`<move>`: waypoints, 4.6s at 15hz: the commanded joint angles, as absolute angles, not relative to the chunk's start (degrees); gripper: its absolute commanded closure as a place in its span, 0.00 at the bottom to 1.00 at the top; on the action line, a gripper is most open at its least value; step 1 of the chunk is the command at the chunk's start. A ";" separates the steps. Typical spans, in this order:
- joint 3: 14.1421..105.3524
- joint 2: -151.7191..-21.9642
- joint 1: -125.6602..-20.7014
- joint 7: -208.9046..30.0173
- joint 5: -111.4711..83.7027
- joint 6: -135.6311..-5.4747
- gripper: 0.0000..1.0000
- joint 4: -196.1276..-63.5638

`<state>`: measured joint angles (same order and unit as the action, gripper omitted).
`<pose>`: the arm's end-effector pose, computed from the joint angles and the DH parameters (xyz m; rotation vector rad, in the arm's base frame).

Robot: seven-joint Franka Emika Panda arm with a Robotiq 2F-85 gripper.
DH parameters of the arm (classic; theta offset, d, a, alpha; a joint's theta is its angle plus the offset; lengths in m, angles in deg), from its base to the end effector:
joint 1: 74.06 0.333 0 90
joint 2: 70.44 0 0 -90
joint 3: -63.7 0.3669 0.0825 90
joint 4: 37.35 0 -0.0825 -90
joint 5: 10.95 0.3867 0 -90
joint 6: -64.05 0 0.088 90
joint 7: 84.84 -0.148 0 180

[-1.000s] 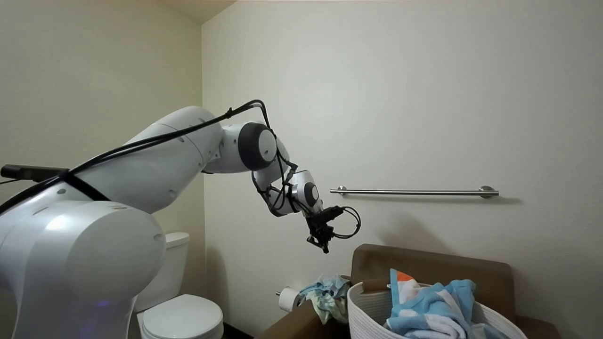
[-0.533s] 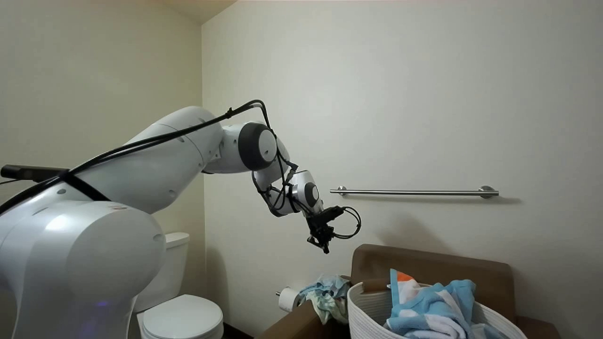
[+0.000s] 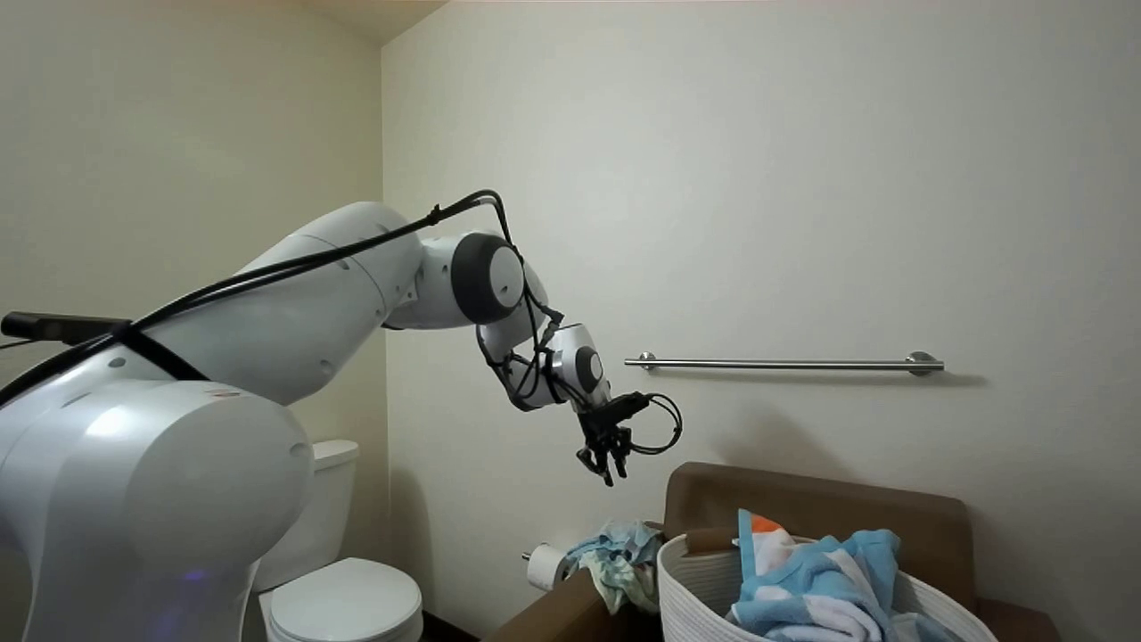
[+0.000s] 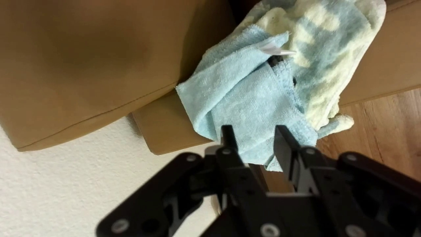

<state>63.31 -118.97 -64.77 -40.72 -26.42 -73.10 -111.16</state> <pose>0.8154 0.1195 0.2576 2.4274 1.4934 0.2590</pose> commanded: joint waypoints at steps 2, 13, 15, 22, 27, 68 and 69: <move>65.07 -119.16 -65.79 -41.48 -27.91 -72.74 0.50 -110.89; 65.13 -119.21 -65.82 -41.47 -27.90 -72.74 0.45 -110.86; 65.13 -119.21 -65.82 -41.47 -27.90 -72.74 0.45 -110.86; 65.14 -119.21 -65.82 -41.47 -27.89 -72.74 0.45 -110.86; 65.14 -119.21 -65.82 -41.47 -27.89 -72.74 0.45 -110.86; 65.69 -140.09 -64.70 -38.39 -26.91 -61.11 0.00 -81.57; 65.56 -141.16 -64.57 -38.40 -26.88 -60.64 0.00 -80.27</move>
<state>65.85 -137.69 -64.78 -40.12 -26.42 -63.34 -85.75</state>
